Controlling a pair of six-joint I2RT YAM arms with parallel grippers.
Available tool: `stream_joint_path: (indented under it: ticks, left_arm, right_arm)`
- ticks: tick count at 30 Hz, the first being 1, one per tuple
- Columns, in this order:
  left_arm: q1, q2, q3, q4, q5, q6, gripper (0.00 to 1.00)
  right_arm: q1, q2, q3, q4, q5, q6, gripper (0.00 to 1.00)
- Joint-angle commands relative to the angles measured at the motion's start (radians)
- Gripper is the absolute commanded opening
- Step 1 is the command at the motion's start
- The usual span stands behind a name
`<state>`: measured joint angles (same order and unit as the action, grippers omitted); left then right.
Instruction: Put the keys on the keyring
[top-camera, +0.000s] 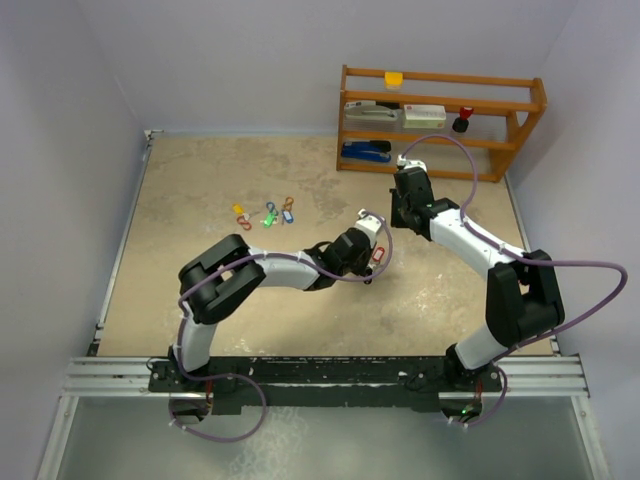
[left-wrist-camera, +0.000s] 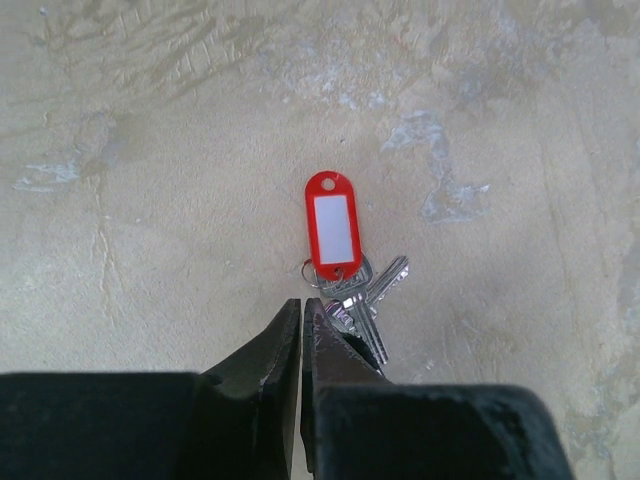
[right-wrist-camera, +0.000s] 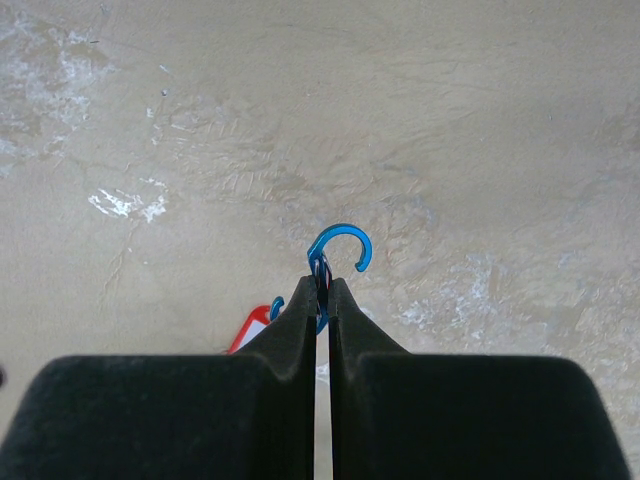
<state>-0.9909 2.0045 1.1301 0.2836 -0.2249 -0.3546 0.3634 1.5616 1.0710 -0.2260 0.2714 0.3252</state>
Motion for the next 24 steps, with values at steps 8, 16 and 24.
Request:
stream_joint_path:
  ticks: [8,16,24]
  left_arm:
    - [-0.006,-0.077,-0.002,0.007,-0.013,0.023,0.06]
    - [-0.003,-0.092,0.025,-0.105,-0.04,-0.04,0.37]
    - [0.022,-0.117,0.012,-0.131,0.048,-0.176,0.42]
  right_arm:
    - [-0.006,-0.03,-0.005,0.02,0.001,-0.003,0.0]
    - [-0.006,-0.029,-0.003,0.018,-0.009,-0.004,0.0]
    - [-0.006,-0.028,-0.005,0.022,-0.015,-0.004,0.0]
